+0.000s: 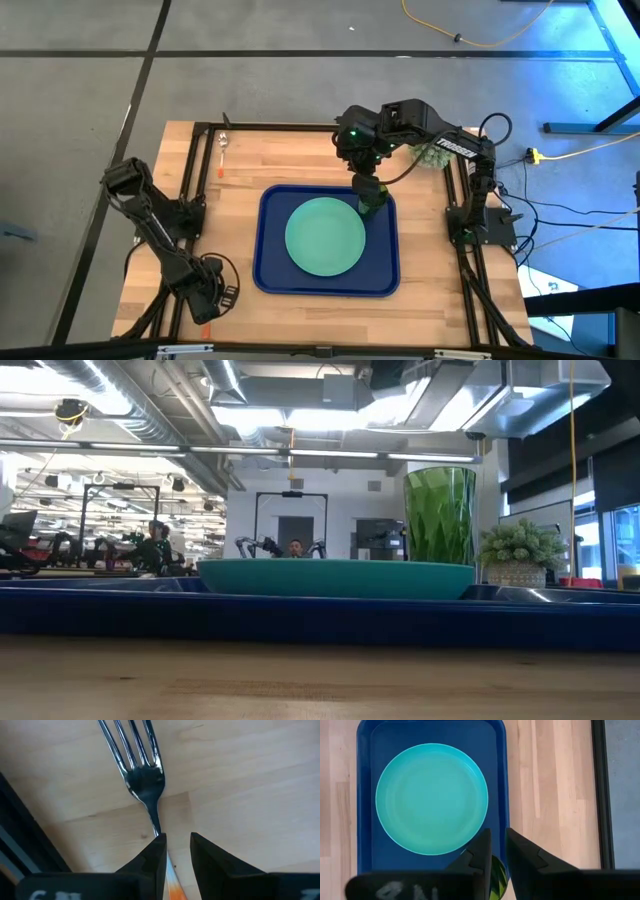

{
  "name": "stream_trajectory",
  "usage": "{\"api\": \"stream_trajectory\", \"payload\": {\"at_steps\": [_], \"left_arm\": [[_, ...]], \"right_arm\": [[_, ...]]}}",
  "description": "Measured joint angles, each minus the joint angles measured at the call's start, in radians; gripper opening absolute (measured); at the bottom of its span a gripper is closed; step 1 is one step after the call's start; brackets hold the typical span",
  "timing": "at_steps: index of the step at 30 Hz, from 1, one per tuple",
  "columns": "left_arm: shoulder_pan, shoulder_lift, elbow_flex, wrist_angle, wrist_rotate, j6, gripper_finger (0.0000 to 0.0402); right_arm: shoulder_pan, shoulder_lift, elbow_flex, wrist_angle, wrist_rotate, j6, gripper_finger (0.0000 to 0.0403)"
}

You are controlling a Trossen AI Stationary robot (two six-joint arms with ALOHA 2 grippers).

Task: Pick and place plate/cup/fork/spoon on tray
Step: Put the orange fork on the left of the green plate on the blue tray

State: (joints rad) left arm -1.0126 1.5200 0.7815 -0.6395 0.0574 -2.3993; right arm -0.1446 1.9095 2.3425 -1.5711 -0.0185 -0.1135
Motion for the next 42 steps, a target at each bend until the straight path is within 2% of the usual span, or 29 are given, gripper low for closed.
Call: {"api": "stream_trajectory", "payload": {"at_steps": [10, 30, 42], "left_arm": [[0.0, -0.016, 0.046, -0.087, 0.024, -0.005, 0.0081], [0.002, 0.1, 0.048, -0.084, 0.075, -0.009, 0.0082], [0.021, 0.112, 0.048, -0.085, 0.058, 0.026, 0.0076]], "right_arm": [[0.0, 0.0, 0.0, 0.0, 0.0, 0.0, 0.0057], [0.0, 0.0, 0.0, 0.0, 0.0, 0.006, 0.0057], [0.0, 0.0, 0.0, 0.0, 0.0, 0.007, 0.0057]]}}
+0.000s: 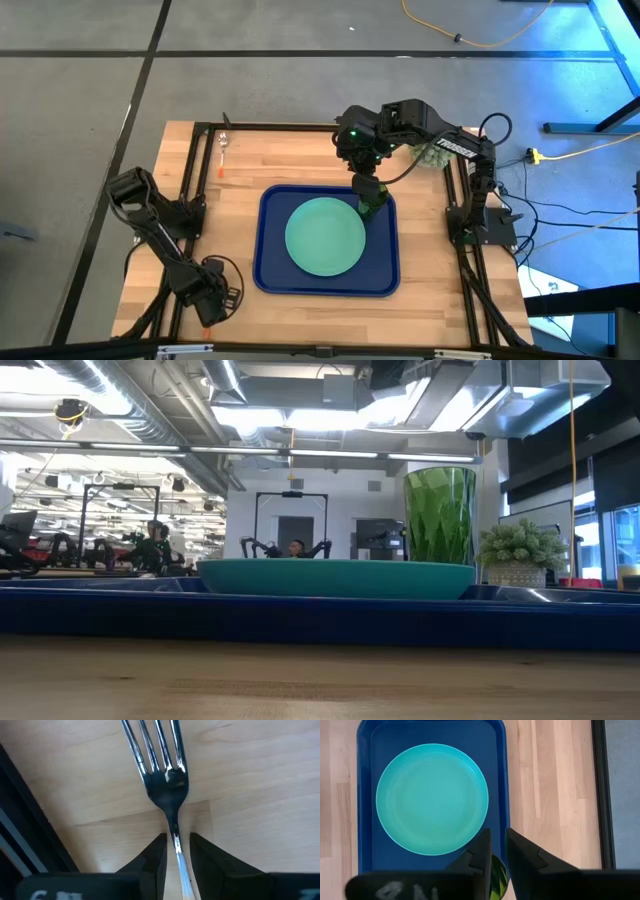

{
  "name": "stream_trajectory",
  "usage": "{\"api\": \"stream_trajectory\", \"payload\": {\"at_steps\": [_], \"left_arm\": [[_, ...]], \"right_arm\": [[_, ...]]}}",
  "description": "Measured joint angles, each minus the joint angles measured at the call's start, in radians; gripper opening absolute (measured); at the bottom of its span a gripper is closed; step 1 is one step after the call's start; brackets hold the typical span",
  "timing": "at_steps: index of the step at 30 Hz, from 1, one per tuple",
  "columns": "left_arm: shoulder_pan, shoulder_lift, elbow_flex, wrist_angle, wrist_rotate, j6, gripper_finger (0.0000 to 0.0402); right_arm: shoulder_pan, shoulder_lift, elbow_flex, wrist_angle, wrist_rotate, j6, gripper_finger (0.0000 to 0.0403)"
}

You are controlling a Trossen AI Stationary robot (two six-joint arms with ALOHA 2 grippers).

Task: Pick and place plate/cup/fork/spoon on tray
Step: Put the orange fork on the left of the green plate on the blue tray

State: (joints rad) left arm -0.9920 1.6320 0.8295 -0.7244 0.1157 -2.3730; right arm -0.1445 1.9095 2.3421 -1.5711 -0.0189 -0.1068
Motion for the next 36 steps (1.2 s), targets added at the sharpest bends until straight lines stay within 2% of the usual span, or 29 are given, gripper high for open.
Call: {"api": "stream_trajectory", "payload": {"at_steps": [7, 15, 23, 29, 36], "left_arm": [[0.0, 0.0, -0.011, 0.006, 0.015, 0.003, 0.0011], [0.014, -0.011, -0.013, 0.026, 0.031, 0.001, 0.0005], [0.048, -0.116, -0.018, 0.006, -0.023, 0.006, 0.0002], [0.114, -0.219, -0.016, -0.021, -0.063, 0.084, 0.0002], [0.242, -0.341, -0.015, -0.12, -0.046, 0.264, 0.0002]], "right_arm": [[0.0, 0.0, 0.0, 0.0, 0.0, 0.0, 0.0057], [0.0, 0.0, 0.0, 0.0, 0.0, 0.0, 0.0057], [0.0, -0.002, 0.0, 0.0, 0.0, -0.004, 0.0057], [0.0, -0.022, 0.0, 0.0, 0.0, -0.007, 0.0057], [0.0, -0.05, 0.0, 0.0, 0.0, -0.029, 0.0057]]}}
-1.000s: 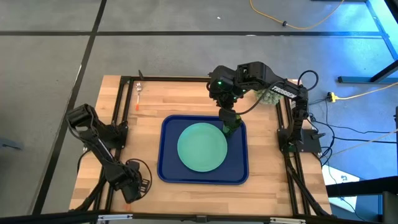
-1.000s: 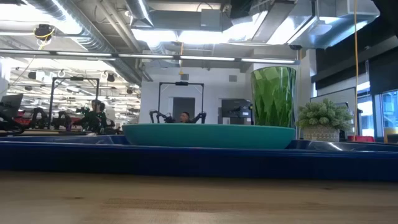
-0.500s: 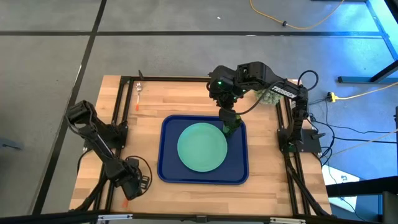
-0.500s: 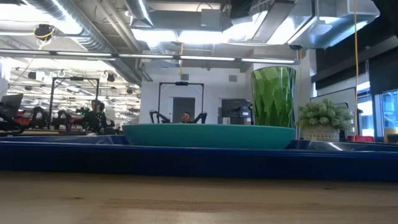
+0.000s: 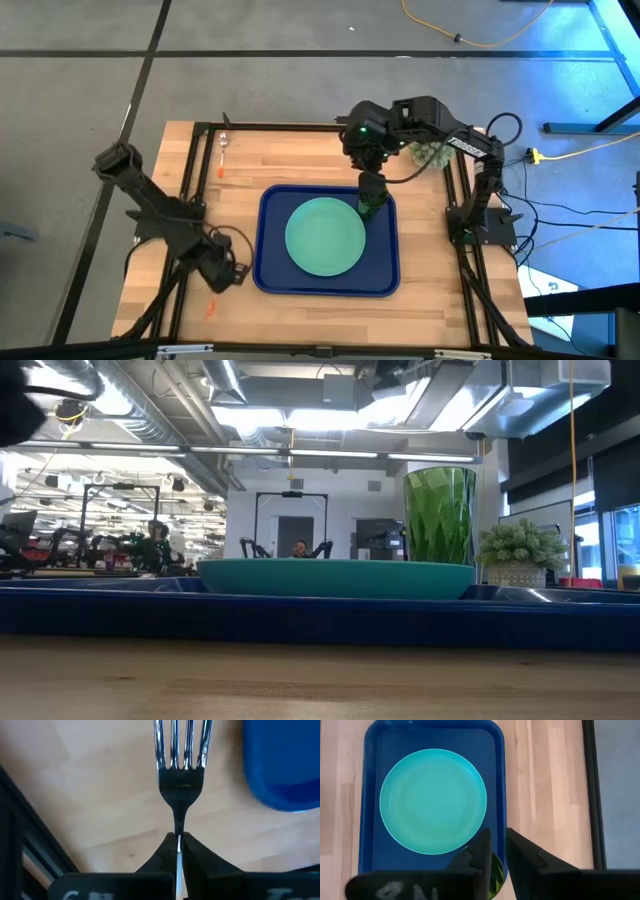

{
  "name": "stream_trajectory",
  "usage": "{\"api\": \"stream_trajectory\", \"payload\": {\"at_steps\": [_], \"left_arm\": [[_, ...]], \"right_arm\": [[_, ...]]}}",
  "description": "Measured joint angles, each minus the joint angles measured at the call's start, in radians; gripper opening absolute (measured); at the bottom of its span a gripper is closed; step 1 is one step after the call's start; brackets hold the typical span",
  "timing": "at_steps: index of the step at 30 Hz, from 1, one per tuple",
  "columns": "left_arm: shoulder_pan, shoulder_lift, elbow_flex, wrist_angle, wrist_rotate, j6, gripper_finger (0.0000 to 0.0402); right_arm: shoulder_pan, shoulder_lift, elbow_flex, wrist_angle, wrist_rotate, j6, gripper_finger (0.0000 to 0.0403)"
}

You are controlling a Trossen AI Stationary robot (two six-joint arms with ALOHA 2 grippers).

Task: Pick and place plate/cup/fork/spoon on tray
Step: Put the orange fork on the left of the green plate on the blue tray

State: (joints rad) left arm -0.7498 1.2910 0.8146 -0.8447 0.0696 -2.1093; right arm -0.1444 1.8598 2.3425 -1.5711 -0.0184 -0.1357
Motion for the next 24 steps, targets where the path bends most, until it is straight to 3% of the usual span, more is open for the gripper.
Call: {"api": "stream_trajectory", "payload": {"at_steps": [6, 17, 24], "left_arm": [[0.157, -0.057, 0.0, -0.027, -0.003, 0.171, 0.0002], [0.453, -0.038, 0.001, -0.002, -0.039, 0.466, 0.0002], [0.579, 0.026, 0.002, 0.132, -0.095, 0.575, 0.0002]], "right_arm": [[0.0, -0.009, 0.0, 0.0, 0.001, -0.007, 0.0057], [0.0, -0.014, 0.0, 0.0, 0.001, -0.03, 0.0057], [0.0, -0.013, 0.0, 0.0, 0.001, -0.03, 0.0057]]}}
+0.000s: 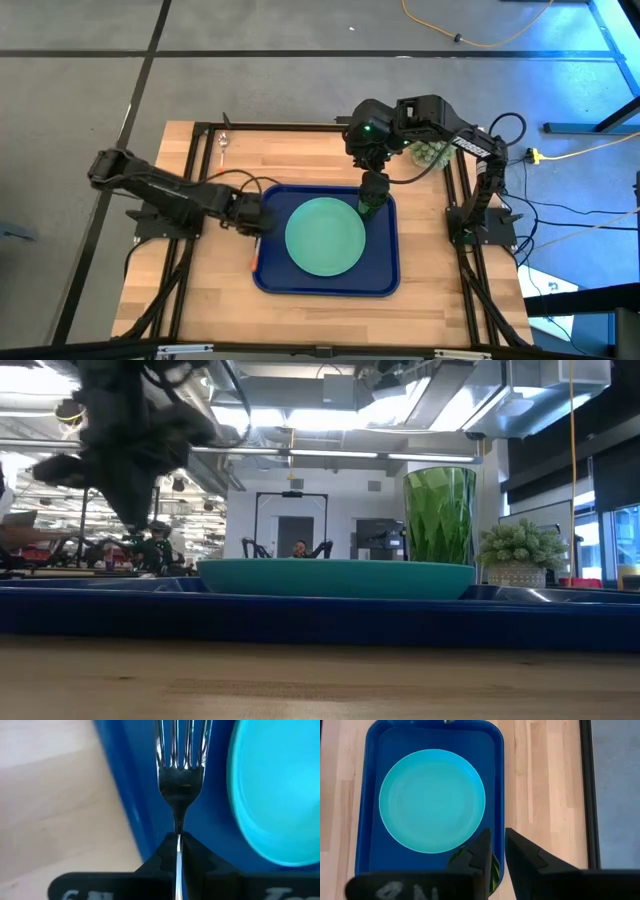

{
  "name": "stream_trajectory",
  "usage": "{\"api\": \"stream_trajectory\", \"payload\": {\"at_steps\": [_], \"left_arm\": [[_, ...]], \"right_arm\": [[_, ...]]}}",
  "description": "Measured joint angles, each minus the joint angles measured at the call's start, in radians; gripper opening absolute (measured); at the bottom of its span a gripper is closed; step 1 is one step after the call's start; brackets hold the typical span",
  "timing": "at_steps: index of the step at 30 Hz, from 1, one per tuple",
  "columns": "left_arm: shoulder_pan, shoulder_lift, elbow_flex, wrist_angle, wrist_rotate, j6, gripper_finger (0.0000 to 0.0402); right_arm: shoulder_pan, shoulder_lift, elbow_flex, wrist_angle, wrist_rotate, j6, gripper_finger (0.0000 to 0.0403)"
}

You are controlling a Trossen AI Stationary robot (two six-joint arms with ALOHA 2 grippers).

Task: Pick and place plate/cup/fork/spoon on tray
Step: Put the orange fork on the left of the green plate on the blue tray

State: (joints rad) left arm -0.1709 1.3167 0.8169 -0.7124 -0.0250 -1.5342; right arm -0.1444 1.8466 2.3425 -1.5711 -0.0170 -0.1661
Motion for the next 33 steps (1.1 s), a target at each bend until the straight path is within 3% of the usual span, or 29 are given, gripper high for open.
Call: {"api": "stream_trajectory", "payload": {"at_steps": [7, 14, 33], "left_arm": [[0.038, 0.11, 0.0, 0.046, 0.02, 0.049, 0.0002], [0.077, 0.117, 0.0, 0.124, 0.007, 0.026, 0.0002], [0.076, 0.203, 0.0, 0.12, 0.078, -0.034, 0.0004]], "right_arm": [[0.0, 0.0, 0.0, 0.0, 0.0, 0.0, 0.0057], [0.0, 0.0, 0.0, 0.0, 0.0, 0.0, 0.0057], [-0.001, 0.001, 0.0, 0.0, -0.001, -0.026, 0.0057]]}}
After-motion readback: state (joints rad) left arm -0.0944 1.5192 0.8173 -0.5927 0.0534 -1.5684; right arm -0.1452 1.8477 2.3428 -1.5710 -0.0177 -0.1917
